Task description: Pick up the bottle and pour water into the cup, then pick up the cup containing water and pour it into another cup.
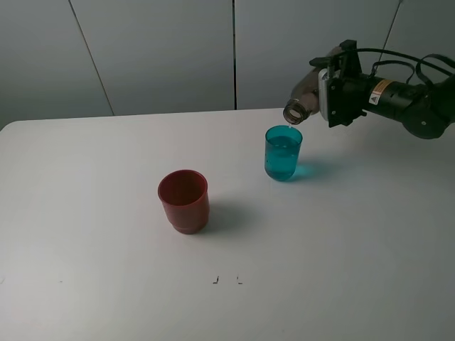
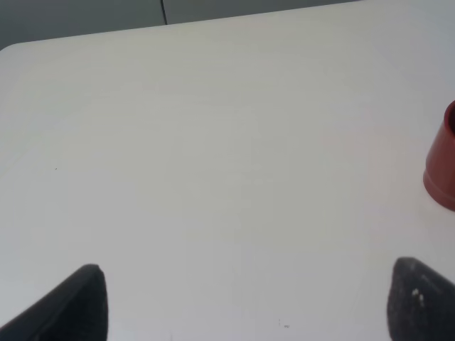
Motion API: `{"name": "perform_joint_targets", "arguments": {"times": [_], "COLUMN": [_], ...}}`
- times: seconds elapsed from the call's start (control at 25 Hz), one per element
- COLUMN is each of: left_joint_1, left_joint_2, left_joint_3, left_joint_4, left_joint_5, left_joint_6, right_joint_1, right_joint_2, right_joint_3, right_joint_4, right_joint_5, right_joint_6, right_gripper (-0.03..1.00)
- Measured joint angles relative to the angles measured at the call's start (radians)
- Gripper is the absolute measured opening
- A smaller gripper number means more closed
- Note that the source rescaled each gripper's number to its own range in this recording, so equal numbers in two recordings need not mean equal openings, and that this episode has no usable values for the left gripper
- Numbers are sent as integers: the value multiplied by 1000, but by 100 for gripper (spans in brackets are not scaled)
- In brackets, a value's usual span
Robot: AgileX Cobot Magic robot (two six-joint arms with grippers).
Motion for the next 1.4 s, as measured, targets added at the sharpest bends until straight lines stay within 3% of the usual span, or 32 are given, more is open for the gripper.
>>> {"name": "perform_joint_targets", "arguments": {"times": [0.32, 0.64, 0.92, 1.08, 1.2, 1.4], "left_joint_1": [0, 0, 0, 0, 0, 0], "left_joint_2": [0, 0, 0, 0, 0, 0], "left_joint_3": [0, 0, 0, 0, 0, 0], "left_joint_4": [0, 0, 0, 0, 0, 0], "left_joint_5": [0, 0, 0, 0, 0, 0], "left_joint_6": [0, 0, 0, 0, 0, 0], "right_joint_1": [0, 0, -10, -38, -55, -68], "right_joint_2": [0, 0, 0, 0, 0, 0], "right_joint_3": [25, 31, 31, 31, 31, 31], "right_joint_4": [-6, -6, -6, 10, 21, 39], "right_joint_5": [0, 2, 8, 76, 130, 152], "right_joint_6": [247, 881, 1312, 1527, 1631, 1682], "right_gripper": [0, 0, 0, 0, 0, 0]}}
